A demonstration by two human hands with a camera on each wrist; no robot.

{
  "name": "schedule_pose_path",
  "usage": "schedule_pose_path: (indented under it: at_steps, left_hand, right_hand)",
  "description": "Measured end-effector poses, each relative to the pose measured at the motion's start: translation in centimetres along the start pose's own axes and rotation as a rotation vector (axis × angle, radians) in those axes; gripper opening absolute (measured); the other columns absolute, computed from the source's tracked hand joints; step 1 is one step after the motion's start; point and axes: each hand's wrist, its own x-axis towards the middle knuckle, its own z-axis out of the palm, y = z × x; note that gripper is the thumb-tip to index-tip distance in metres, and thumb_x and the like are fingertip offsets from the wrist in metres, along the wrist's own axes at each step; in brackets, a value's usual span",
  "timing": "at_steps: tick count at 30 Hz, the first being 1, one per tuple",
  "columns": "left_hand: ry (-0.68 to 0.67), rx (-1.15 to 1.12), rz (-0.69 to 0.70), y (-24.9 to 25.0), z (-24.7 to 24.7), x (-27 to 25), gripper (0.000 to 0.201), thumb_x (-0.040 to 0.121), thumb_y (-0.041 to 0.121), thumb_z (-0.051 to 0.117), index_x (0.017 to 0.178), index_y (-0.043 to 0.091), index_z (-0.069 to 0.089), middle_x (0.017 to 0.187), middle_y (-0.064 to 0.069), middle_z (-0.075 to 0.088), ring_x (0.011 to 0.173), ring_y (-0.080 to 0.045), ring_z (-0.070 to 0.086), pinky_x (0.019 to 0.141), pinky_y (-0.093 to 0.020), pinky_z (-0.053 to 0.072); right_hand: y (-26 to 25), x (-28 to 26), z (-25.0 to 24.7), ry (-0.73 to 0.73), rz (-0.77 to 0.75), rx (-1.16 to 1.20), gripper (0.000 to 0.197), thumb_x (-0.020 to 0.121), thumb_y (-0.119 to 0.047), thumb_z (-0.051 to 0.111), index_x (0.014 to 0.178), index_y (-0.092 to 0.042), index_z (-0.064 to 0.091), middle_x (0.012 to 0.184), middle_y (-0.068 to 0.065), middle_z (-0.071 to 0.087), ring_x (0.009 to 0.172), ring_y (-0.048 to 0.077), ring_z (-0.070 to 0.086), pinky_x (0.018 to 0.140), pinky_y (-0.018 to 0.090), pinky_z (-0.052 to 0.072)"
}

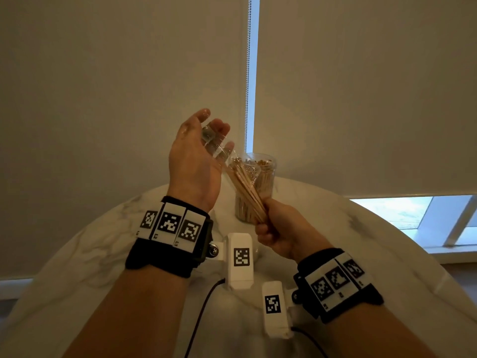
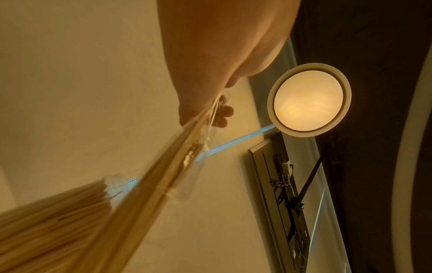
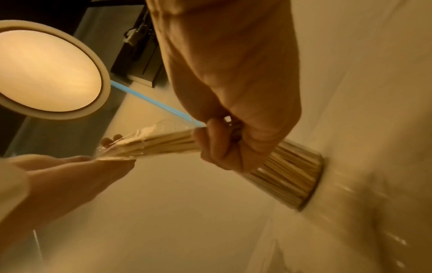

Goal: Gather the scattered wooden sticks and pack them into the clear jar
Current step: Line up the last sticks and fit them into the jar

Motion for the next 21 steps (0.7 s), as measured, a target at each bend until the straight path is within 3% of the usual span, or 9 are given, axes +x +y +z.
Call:
schedule_pose_path:
  at_steps: [2,6,9,17,21]
  left_hand:
    - [0.037,-0.030,0.016,0.5,-0.1,0.1,0.026,0.105,0.028,0.044,0.118,0.014,0.063,0.090,-0.002,0.066,0.091,-0.019,0.068,0.090,-0.045,0.056]
    - [0.128,-0.057,0.018,1.2,-1.3,1.0,0.021,0.104,0.026,0.048,0.114,0.016,0.063,0.087,-0.001,0.063,0.085,-0.018,0.067,0.090,-0.047,0.056]
    - [0.173,-0.082,-0.065,0.2,-2.0,1.4,0.016,0.101,0.024,0.054,0.112,0.016,0.062,0.086,-0.001,0.062,0.084,-0.018,0.065,0.092,-0.049,0.054]
    - [0.216,-0.014,-0.465,-5.8,-4.6,1.5,0.011,0.096,0.030,0.059,0.102,0.021,0.057,0.081,0.000,0.058,0.080,-0.018,0.061,0.092,-0.051,0.050]
    - [0.063,0.275,-0.798,-6.8,-4.7,0.4,0.027,0.091,0.036,0.065,0.110,0.018,0.064,0.099,-0.008,0.064,0.087,-0.024,0.063,0.072,-0.042,0.055]
  right_hand:
    - [-0.3,0.1,-0.6,0.059,-0.071,-0.138,0.033,0.101,-0.032,0.044,0.094,-0.006,0.063,0.054,0.001,0.046,0.041,0.009,0.032,0.041,0.021,0.025]
    - [-1.6,0.9,-3.1,0.282,-0.193,-0.372,0.037,0.094,-0.034,0.048,0.073,-0.009,0.065,0.056,0.002,0.048,0.044,0.014,0.037,0.045,0.025,0.032]
    - [-2.8,0.9,-5.4,0.424,-0.266,-0.380,0.033,0.090,-0.030,0.050,0.070,-0.007,0.063,0.057,0.007,0.052,0.045,0.018,0.042,0.046,0.027,0.034]
    - [-6.0,-1.0,-9.9,0.661,-0.464,-0.491,0.036,0.087,-0.032,0.052,0.063,-0.006,0.062,0.061,0.013,0.056,0.051,0.024,0.047,0.051,0.032,0.039]
    - [-6.9,-1.5,-8.9,0.629,-0.541,-0.597,0.039,0.089,-0.033,0.050,0.062,-0.008,0.062,0.061,0.012,0.055,0.055,0.025,0.049,0.057,0.036,0.042]
